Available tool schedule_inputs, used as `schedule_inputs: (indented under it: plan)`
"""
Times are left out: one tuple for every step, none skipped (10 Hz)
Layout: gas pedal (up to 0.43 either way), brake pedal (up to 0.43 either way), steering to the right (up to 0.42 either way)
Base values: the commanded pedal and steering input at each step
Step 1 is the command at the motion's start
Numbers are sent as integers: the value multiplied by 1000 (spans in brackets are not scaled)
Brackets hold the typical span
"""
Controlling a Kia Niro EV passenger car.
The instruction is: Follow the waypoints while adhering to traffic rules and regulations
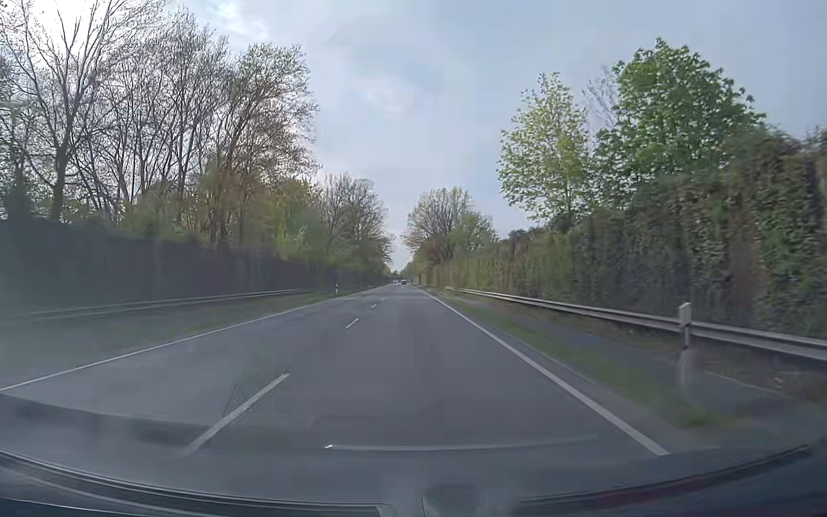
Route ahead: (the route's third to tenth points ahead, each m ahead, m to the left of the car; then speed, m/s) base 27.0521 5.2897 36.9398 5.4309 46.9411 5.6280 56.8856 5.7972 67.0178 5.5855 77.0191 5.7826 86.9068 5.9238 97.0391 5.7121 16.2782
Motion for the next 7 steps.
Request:
schedule_inputs:
  plan:
    - [118, 0, -5]
    - [118, 0, -5]
    - [118, 0, -5]
    - [118, 0, -5]
    - [118, 0, -5]
    - [118, 0, -5]
    - [118, 0, -5]
